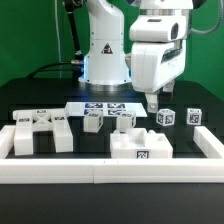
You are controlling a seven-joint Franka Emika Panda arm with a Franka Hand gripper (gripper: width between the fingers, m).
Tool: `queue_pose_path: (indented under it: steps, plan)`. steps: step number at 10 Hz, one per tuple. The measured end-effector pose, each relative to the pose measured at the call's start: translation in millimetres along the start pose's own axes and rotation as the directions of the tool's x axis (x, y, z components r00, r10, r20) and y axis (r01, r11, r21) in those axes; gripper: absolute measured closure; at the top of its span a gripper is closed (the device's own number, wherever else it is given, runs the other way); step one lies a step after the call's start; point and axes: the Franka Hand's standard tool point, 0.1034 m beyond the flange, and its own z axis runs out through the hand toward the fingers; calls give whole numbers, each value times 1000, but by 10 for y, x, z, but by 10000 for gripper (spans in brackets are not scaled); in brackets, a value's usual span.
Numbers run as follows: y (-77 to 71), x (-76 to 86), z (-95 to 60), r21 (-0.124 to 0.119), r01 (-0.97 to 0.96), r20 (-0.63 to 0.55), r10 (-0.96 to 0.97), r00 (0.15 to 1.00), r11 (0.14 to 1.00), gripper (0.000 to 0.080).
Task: Assemble chair
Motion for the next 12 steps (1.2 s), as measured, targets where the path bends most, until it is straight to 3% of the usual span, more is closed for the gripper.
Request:
queue_pose_path:
  steps: [7,8,10,12]
  plan:
    - [-2,-13,7,3,-28,0,28,1000,1000,150]
    - [32,-111,24,9,-84,7,84,996,996,150]
    - [-4,-102,51,15,-390,10,389,921,921,150]
    - [15,-114,64,24,-492,8,492,870,870,150]
